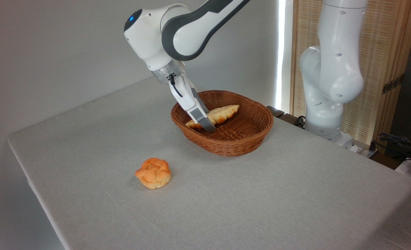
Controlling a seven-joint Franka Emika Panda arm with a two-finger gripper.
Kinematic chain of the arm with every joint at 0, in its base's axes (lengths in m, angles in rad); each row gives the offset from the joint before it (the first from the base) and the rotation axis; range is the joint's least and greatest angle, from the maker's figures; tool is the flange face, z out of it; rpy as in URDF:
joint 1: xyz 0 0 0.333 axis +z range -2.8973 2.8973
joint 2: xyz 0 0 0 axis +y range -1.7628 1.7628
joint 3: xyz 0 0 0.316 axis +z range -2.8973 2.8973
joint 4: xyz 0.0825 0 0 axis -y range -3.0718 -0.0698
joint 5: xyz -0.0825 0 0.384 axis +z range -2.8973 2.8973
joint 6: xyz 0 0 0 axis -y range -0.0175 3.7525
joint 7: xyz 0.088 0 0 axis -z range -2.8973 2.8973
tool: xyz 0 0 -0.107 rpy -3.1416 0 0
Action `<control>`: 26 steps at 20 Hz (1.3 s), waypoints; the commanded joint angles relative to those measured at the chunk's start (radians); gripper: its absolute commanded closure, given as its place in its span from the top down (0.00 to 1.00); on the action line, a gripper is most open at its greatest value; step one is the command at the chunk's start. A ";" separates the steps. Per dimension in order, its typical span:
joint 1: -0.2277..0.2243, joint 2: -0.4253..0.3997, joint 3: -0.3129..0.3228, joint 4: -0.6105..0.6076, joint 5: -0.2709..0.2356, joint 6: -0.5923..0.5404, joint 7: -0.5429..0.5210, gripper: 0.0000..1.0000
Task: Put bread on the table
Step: 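Lower the gripper onto the flat golden bread and close on it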
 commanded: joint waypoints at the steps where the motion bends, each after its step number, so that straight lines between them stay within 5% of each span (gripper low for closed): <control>1: -0.002 0.025 -0.016 0.011 -0.028 0.030 -0.034 1.00; 3: -0.002 0.026 -0.024 0.011 -0.028 0.030 -0.042 0.97; 8: -0.001 0.026 -0.033 0.017 -0.030 0.030 -0.040 0.33; 17: -0.001 0.025 -0.033 0.029 -0.045 0.029 -0.035 0.07; 26: 0.014 -0.009 -0.019 0.134 -0.060 -0.074 -0.032 0.08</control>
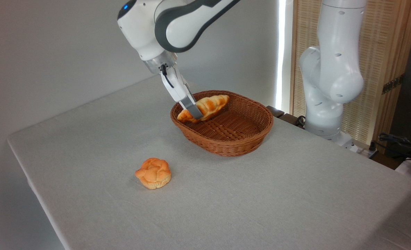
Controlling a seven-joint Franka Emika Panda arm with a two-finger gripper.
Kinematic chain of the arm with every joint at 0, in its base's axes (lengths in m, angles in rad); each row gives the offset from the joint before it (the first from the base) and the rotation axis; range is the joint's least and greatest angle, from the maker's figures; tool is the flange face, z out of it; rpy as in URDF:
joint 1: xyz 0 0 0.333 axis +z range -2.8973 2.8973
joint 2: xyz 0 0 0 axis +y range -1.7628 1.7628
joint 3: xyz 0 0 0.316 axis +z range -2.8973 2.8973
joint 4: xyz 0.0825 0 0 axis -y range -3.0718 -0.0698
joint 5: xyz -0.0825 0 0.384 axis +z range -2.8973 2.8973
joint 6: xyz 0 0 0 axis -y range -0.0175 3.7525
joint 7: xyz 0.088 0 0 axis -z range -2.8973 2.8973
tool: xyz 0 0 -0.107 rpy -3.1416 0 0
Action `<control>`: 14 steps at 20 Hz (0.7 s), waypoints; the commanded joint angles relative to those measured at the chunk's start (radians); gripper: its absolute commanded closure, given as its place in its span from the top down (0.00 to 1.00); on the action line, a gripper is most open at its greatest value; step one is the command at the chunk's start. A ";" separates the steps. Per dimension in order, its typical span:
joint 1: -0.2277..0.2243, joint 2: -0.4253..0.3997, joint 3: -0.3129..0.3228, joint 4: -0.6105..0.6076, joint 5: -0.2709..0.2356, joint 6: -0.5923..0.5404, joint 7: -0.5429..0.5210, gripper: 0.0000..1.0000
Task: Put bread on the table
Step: 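Lift the bread out of the basket and carry it beside the bun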
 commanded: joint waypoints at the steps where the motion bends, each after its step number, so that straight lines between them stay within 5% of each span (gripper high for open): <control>1: 0.009 -0.025 0.022 0.063 -0.016 -0.073 -0.007 0.08; 8: 0.007 -0.037 0.082 0.161 -0.042 -0.144 -0.004 0.09; 14: 0.012 -0.013 0.128 0.195 -0.042 0.024 -0.003 0.19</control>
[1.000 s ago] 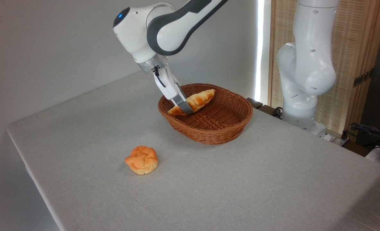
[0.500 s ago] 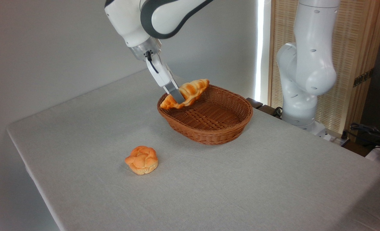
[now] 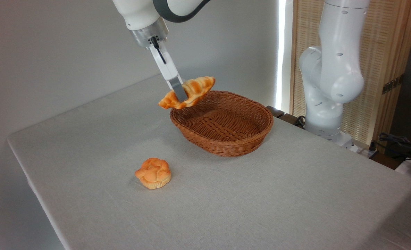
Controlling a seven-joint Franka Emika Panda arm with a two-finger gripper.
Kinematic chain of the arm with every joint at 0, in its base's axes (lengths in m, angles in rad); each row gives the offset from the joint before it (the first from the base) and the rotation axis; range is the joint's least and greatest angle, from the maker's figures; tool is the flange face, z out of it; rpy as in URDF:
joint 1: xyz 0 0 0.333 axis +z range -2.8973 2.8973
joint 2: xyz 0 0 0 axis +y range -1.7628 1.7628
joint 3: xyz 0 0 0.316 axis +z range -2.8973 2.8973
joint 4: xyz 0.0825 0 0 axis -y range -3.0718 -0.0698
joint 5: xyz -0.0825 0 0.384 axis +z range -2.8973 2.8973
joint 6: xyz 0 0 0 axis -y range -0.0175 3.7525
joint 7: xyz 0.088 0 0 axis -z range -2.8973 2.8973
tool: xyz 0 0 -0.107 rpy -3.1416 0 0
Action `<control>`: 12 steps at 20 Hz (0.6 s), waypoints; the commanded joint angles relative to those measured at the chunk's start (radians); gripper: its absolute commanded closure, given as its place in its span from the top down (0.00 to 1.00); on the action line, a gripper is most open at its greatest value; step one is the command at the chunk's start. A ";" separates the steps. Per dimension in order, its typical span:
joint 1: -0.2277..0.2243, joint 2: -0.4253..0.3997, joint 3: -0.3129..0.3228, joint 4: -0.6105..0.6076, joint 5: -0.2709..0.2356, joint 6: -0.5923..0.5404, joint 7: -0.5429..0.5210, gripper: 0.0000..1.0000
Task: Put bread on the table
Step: 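Lift the bread out of the basket and carry it beside the bun, then lower the bread onto the tablecloth next to the orange bun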
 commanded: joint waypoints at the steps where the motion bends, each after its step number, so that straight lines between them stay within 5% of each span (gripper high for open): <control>1: 0.000 0.033 0.042 0.025 -0.020 0.125 -0.003 0.20; 5: 0.000 0.092 0.067 0.025 -0.020 0.303 -0.009 0.21; 7: 0.000 0.120 0.082 0.025 -0.020 0.380 -0.009 0.40; 10: 0.000 0.161 0.084 0.025 -0.015 0.484 -0.012 0.88; 12: 0.001 0.190 0.090 0.025 -0.014 0.523 -0.014 1.00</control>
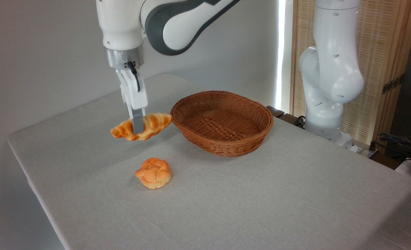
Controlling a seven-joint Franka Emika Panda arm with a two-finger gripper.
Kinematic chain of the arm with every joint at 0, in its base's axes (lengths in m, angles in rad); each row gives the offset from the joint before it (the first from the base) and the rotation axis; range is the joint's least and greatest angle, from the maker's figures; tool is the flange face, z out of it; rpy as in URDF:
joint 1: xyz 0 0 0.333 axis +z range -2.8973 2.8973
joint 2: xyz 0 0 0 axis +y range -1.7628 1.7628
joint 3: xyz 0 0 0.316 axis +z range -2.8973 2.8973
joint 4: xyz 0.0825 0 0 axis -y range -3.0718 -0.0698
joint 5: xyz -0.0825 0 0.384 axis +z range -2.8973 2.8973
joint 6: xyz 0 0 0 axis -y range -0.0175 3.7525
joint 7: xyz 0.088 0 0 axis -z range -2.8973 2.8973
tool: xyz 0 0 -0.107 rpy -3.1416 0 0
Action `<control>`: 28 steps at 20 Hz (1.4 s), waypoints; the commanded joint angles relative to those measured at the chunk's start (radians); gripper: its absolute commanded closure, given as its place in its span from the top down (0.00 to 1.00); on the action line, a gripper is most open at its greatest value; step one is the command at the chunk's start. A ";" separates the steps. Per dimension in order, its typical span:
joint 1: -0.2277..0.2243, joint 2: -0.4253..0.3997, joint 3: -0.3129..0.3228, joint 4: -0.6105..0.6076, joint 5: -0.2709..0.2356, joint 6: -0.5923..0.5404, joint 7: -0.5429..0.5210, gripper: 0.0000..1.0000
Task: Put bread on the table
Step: 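Lower the bread onto the tablecloth next to the orange bun, then open the gripper to release the bread and raise it slightly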
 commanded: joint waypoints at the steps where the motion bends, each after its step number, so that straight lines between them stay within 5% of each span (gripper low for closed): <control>1: -0.003 0.054 0.011 0.017 -0.012 0.063 -0.012 1.00; 10: -0.003 0.074 0.028 0.020 -0.009 0.063 -0.015 1.00; 18: -0.003 0.065 0.203 0.115 -0.007 0.029 -0.027 1.00; 24: -0.003 0.057 0.270 0.153 -0.003 -0.049 -0.119 1.00; 28: -0.005 0.056 0.269 0.163 0.091 -0.109 -0.151 1.00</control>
